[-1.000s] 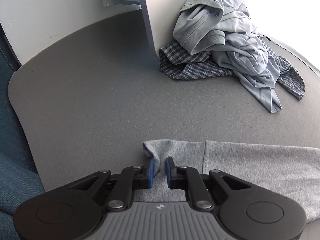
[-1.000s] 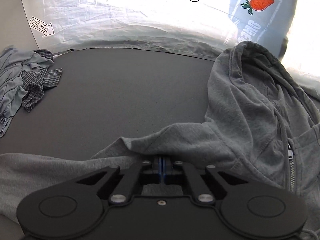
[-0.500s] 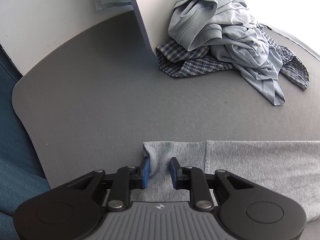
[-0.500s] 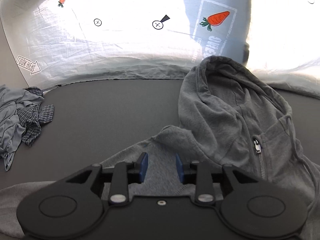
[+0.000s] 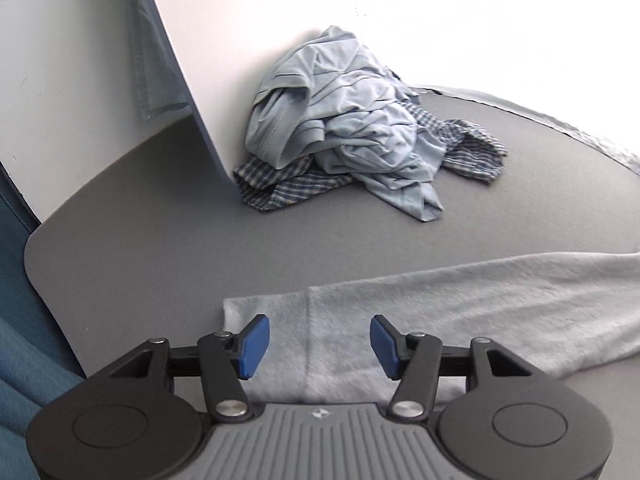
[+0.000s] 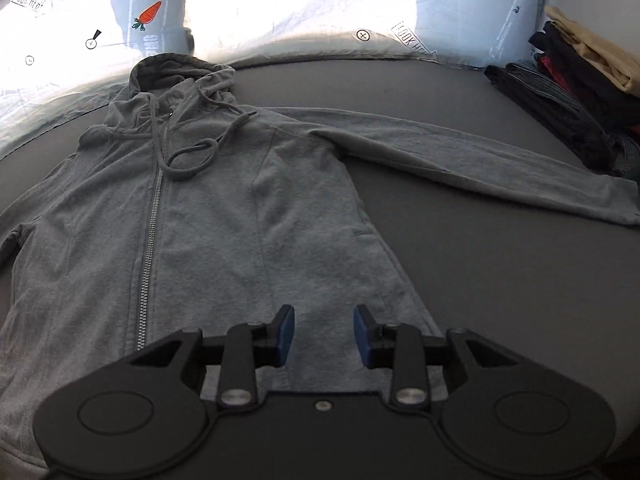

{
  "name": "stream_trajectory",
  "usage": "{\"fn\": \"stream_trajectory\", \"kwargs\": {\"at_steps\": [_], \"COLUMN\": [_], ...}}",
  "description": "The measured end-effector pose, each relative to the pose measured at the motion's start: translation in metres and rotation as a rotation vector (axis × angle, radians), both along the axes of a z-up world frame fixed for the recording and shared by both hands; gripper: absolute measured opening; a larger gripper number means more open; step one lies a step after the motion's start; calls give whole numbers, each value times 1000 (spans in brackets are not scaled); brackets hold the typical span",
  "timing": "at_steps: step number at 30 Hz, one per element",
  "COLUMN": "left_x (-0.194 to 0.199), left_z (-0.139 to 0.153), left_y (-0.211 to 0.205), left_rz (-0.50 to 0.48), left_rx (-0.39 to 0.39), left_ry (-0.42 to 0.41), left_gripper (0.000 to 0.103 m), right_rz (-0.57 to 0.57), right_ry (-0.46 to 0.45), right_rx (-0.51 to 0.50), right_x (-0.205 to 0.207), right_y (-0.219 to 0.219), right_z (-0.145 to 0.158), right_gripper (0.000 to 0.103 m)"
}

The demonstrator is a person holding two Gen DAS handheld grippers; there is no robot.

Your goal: Fold clothes

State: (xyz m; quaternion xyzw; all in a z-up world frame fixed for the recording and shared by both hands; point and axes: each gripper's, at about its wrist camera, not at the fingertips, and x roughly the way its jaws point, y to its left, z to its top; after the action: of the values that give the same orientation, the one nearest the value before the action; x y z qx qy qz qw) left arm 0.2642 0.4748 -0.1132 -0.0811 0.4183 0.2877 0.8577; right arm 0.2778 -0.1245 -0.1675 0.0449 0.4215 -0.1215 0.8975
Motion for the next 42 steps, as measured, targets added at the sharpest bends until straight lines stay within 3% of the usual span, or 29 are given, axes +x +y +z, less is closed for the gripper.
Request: {"fn": "stream_trajectory", "kwargs": {"at_steps": [2, 9, 11, 12, 13, 15, 16, 18, 19, 22, 24, 28, 31, 33, 35, 37, 42], "left_x": [-9, -20, -22, -23, -24, -27, -28, -31, -32, -41, -48, -51, -50, -50, -49, -48, -42], "left_z": [1, -25, -32, -35, -38, -46, -49, -53, -53, -48, -48, -59, -55, -52, -49, -43, -33], "left_y": [-31, -170, -209, -228, -244, -273, -284, -294, -293, -279, -274, -269, -269, -271, -272, -269, -228], "left_rz": [-42, -361, -466, -518, -554, -599, -610, -578, -554, -465, -417, -360, -384, -426, -462, -476, -446], "left_rx": [-80, -473, -546, -543, -530, -508, -498, -450, -450, -526, -544, -567, -554, -534, -507, -456, -418], "left_ry": [-17, 2, 23, 42, 65, 116, 137, 163, 171, 158, 158, 161, 165, 161, 155, 147, 109], "left_gripper": [77, 78, 78, 78, 78, 72, 59, 42, 16, 7, 6, 10, 15, 25, 46, 60, 70], "right_rz": [-10, 44, 63, 73, 84, 107, 119, 135, 134, 153, 186, 205, 184, 167, 171, 180, 237], "right_ry": [1, 53, 55, 55, 53, 48, 45, 32, 23, -7, -1, 117, 92, 57, 29, -4, -29], "right_rx": [-37, -9, 93, 140, 175, 221, 237, 292, 325, 389, 365, 211, 185, 155, 113, 86, 86], "right_x": [-15, -44, -51, -55, -57, -61, -62, -66, -68, -76, -79, -76, -78, -77, -73, -64, -39], "right_y": [-13, -55, -70, -76, -80, -85, -88, -96, -101, -117, -117, -111, -113, -111, -106, -95, -48], "right_z": [2, -8, -11, -12, -13, -13, -13, -12, -10, 1, 6, -12, -10, -3, 3, 8, 9], "right_gripper": [55, 59, 47, 40, 27, 18, 10, 7, 3, 2, 2, 0, 3, 4, 12, 20, 34]}}
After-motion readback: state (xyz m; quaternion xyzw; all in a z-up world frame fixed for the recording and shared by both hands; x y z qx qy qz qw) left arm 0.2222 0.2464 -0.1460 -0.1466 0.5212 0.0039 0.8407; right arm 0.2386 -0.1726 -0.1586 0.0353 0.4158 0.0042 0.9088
